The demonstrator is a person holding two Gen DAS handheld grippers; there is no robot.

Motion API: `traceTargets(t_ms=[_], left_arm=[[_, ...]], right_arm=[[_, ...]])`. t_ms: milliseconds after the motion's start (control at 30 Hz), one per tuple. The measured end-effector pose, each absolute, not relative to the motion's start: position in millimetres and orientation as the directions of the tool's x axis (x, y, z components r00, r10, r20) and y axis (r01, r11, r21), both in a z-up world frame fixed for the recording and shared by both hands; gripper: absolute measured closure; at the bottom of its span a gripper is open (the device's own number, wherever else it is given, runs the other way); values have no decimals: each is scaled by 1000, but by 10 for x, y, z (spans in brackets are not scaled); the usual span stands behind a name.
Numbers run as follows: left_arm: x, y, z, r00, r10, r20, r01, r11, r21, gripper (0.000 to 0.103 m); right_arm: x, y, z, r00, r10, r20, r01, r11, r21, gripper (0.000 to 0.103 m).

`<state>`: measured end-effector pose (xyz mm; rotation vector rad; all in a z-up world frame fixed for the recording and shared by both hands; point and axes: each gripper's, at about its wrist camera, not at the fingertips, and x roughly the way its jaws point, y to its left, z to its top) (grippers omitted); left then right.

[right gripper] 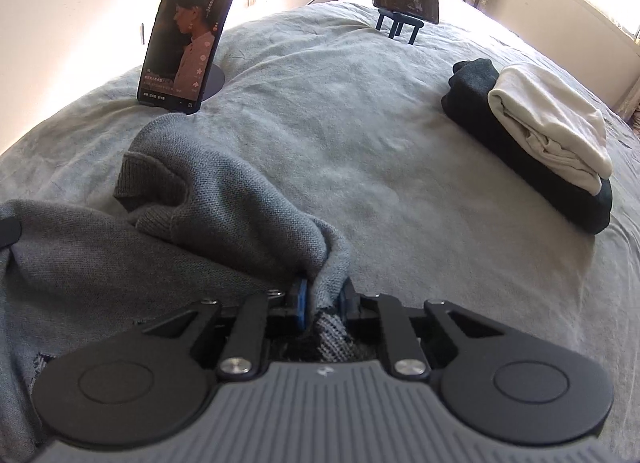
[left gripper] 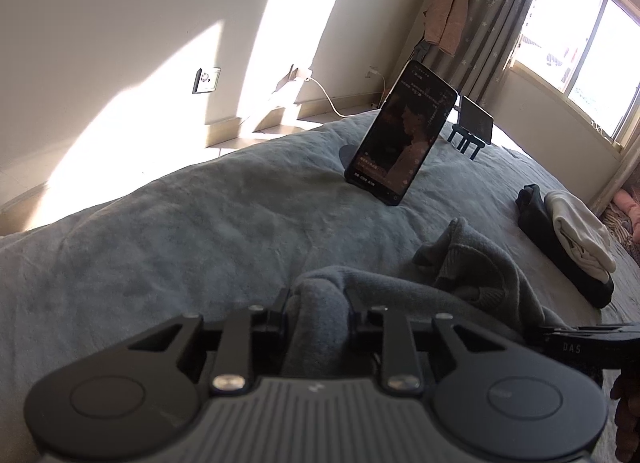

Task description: Fold clothes

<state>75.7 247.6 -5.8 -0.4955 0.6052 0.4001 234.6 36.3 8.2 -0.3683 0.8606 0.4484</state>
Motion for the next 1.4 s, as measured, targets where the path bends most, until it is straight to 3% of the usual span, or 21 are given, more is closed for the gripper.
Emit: traceTargets(t_ms=[267,633,933,1400], left_arm=[[728,2369,-47,801,99,-591,-397,826,-400,83],[456,1803,149,825,-212,-523,-49,896,-441,84],[12,1359,150,728,-379,-571,196,913,-357,84],[-768,1194,8,588,-402,-703,381,903,-197,85]], right_arm=[[1904,-198,442,630,186,-754,-430,892,-139,89],[973,-1154,760,697,117,-708,-273,956,-111,91],[195,-1746,590,688,131,-714,-216,976,-30,91],[-695,-1838,307,585,225,-779,-325,945,29,91]])
